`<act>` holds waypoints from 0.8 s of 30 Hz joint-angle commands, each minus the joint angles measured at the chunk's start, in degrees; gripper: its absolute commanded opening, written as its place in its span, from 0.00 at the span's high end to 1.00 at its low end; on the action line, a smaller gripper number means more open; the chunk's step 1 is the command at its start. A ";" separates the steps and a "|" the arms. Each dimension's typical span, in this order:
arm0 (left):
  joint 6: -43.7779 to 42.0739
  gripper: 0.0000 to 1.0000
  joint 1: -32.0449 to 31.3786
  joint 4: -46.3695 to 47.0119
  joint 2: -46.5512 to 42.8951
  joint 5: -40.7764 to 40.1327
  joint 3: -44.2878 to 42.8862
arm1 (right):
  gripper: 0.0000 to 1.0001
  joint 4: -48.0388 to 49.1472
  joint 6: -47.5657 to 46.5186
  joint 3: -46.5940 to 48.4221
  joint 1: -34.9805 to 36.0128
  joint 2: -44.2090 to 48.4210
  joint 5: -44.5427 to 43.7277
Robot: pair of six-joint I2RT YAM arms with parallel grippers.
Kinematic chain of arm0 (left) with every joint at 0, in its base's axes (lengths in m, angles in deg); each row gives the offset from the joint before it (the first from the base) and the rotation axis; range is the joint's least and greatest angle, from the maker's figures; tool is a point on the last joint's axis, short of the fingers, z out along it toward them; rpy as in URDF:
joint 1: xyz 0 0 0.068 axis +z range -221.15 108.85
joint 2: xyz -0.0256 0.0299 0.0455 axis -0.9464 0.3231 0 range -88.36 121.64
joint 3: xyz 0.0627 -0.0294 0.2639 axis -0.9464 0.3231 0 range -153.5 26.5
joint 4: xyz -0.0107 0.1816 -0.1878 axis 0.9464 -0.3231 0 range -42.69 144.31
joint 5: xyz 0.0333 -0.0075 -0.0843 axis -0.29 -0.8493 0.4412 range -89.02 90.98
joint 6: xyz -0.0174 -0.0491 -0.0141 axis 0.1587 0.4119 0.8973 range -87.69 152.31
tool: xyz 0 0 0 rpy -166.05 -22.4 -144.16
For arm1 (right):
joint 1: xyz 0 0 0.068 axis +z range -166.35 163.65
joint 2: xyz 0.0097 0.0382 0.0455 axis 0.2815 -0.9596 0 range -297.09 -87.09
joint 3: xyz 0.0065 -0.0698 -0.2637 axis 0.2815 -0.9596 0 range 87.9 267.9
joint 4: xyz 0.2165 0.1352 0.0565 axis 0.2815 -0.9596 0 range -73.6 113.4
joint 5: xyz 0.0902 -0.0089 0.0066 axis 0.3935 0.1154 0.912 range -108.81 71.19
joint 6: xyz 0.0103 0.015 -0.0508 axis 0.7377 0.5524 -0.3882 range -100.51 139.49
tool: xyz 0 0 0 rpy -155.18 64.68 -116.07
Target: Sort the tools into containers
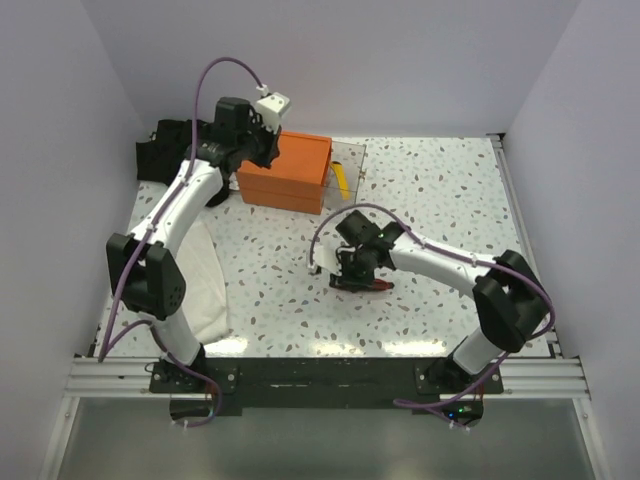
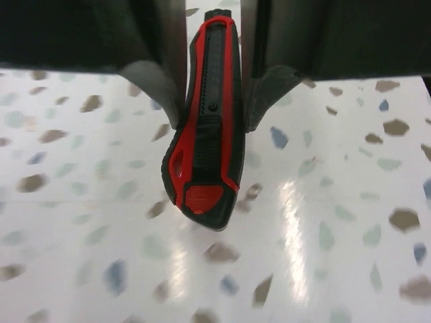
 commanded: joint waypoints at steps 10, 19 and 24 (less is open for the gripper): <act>-1.83 1.00 -1.11 10.72 -10.41 -5.08 3.30 | 1.00 42.89 66.07 23.02 -22.04 -1.61 16.08; -3.59 1.00 -0.94 12.57 -17.18 -7.45 11.03 | 1.00 41.03 66.16 43.91 -23.90 -21.58 11.07; -3.59 1.00 -0.94 12.74 -18.76 -7.98 13.93 | 1.00 39.89 63.44 47.00 -24.08 -26.50 5.63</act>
